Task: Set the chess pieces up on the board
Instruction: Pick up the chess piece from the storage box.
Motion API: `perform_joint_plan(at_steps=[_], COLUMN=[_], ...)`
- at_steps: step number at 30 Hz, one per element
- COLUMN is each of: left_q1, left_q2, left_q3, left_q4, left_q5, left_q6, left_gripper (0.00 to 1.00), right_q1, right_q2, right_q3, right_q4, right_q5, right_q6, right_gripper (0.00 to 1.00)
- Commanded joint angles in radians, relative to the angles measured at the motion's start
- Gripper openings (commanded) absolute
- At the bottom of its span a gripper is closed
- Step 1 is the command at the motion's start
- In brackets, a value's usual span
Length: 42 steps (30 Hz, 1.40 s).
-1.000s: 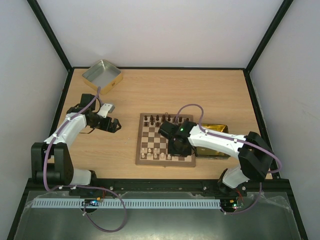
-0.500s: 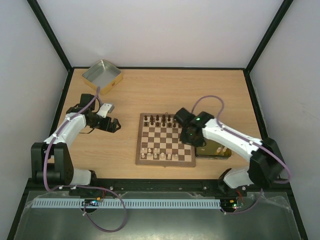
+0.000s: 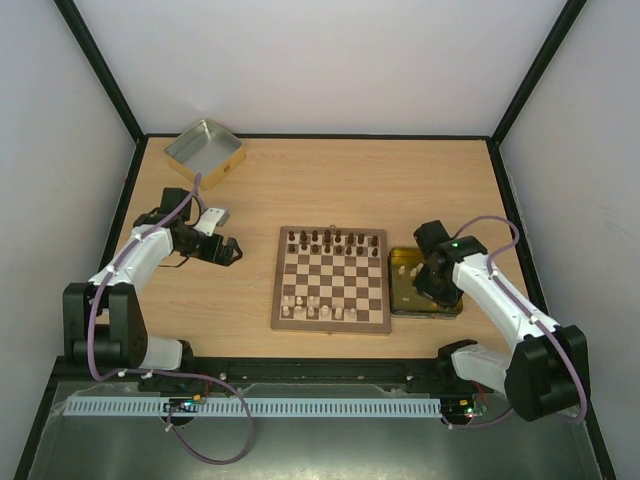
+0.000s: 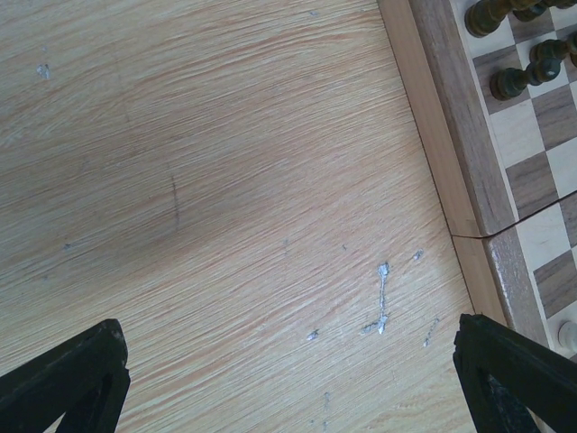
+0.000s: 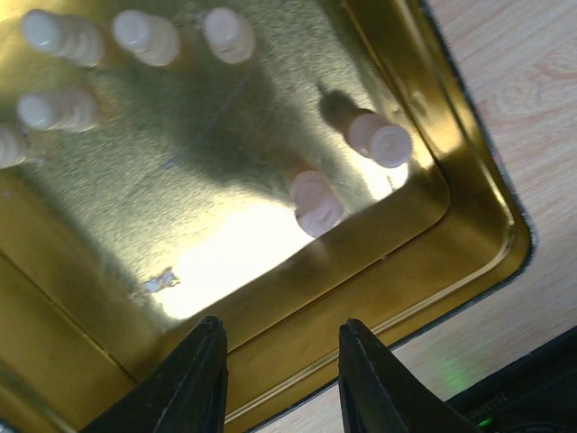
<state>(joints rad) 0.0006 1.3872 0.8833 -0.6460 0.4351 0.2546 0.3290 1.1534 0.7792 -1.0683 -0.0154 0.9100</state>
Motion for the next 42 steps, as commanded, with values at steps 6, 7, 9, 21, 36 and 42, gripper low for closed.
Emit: perform_joint_plan(at_steps=[6,7,9,21,36,42], left_q1=[0.007,0.007,0.007,0.008,0.012,0.016], left_q2=[0.009,0.009,0.011,0.022,0.027,0.028], left_q3=[0.008,0.009,0.008,0.010,0.013,0.013], left_q4=[-0.023,-0.024,-0.024,-0.026,-0.028,-0.028], left_q5=[0.019,0.018,0.019,0.021,0.021,0.022], left_q6=[0.012,0.012,0.013,0.014,0.016,0.015], left_gripper=[0.98,0.98,0.98,0.98,0.98,0.98], right_q1=[-0.152,-0.168,-0.204,-0.249,-0.262,-0.262], right_q2=[0.014,0.019,0.034,0.101,0.155,0.146], right_q3=[-0.026,-0.028,-0.030,-0.045,-0.071,-0.058], right_q4=[0.020,0.029,0.042,0.126,0.176,0.155], right_q5=[-0.003,-0.007,-0.018,-0.062,-0.054,-0.033], right_q6=[-0.089,-0.098,-0.112,-0.124,-0.143,-0.168], right_gripper=[0.33,0.33,0.33,0.30,0.17,0.02])
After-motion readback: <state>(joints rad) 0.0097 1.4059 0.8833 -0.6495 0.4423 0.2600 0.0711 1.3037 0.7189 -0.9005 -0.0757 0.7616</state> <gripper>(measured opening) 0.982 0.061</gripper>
